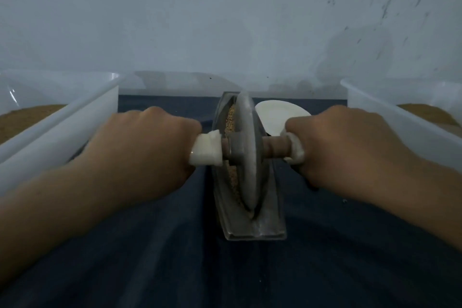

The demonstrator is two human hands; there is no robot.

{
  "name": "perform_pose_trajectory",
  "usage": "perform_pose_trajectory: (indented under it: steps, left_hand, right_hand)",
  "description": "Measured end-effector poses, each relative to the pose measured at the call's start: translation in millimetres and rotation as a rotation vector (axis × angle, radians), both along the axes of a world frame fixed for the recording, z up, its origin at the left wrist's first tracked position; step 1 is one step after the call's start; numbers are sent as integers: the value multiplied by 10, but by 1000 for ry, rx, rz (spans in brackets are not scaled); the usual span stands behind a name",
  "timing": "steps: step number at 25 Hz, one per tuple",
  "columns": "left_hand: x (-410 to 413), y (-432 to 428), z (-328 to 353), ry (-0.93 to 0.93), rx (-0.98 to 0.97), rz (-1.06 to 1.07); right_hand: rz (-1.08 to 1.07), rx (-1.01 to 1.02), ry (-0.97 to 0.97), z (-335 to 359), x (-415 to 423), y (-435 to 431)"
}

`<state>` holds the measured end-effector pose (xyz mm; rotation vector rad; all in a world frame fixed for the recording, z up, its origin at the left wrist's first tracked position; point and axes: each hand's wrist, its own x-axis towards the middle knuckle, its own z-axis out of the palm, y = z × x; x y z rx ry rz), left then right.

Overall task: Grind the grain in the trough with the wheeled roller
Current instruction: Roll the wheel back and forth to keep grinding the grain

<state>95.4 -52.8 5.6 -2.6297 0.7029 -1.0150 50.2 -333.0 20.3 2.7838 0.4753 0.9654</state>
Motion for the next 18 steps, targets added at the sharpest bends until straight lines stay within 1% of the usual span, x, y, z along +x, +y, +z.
perform_pose_trajectory:
  steps: [2,4,5,7,8,10,12,15,18]
  left_hand:
    - [24,5,23,-3,8,6]
    - [211,-136,-60,59,36,87]
    - [393,-220,-79,82,32,135]
    - [783,-388,-6,135,-27,188]
    - [916,-448,53,161,-23,215]
    - [1021,-555,170,122,31,249]
    - [867,-619,215,64,59,214]
    - [413,-433,80,97,21,178]
    - [-44,-191,-2,14,-13,73]
  right_hand:
    - [7,-2,40,-44,33,-65]
    - [-121,-45,51,-115,290,-44]
    - [-163,-47,21,-170,506,-12]
    - [-226,19,6,-230,956,38]
    - [-252,74,24,-244,1137,51]
    - [-267,151,49,-295,1277,27]
    - [-262,163,55,-374,1092,-25]
    - [-168,49,9,-328,618,-64]
    - [-64,-20,-41,-150,173,-68]
